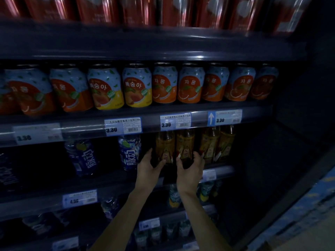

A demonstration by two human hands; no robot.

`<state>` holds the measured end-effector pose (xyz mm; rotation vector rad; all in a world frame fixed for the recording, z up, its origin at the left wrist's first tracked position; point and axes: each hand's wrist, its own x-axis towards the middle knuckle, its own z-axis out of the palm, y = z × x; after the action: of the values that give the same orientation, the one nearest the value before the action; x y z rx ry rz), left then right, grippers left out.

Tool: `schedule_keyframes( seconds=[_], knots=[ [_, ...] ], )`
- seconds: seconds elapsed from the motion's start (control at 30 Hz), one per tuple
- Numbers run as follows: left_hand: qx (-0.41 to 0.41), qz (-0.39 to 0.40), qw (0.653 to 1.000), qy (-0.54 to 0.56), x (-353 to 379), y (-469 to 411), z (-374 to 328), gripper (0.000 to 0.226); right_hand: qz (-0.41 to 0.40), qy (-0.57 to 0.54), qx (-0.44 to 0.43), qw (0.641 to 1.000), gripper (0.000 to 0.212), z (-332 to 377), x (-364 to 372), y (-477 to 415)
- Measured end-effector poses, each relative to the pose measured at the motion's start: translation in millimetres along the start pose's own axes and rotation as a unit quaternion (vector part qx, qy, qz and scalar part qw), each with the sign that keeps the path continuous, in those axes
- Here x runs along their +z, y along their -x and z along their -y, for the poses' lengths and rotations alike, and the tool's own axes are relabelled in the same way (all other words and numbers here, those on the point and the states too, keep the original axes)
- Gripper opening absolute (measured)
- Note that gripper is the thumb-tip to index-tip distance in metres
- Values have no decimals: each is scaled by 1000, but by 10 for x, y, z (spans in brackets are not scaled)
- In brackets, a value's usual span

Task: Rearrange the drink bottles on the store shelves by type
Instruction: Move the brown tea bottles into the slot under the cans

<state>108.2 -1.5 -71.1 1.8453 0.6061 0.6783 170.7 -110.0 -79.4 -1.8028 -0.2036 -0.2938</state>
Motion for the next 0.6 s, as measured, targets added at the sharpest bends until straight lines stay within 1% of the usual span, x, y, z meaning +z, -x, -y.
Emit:
schedule_keyframes(
  seconds=[0.13,0.33,0.5,0.6],
  knots=[
    [1,-9,1000,-23,11,15,-24,81,1,0,-5,1000,58,0,-7,5],
    [-5,-23,1000,-21,-40,96,-74,79,1,-6,9,1000,56,44,-8,38],
    [3,-37,999,-3,-150,161,-91,67,-7,-2,0,1000,53,94,23,130],
    [15,-39,999,-7,-243,205,-115,56,-31,8,-18,999,47,149,52,200]
  ],
)
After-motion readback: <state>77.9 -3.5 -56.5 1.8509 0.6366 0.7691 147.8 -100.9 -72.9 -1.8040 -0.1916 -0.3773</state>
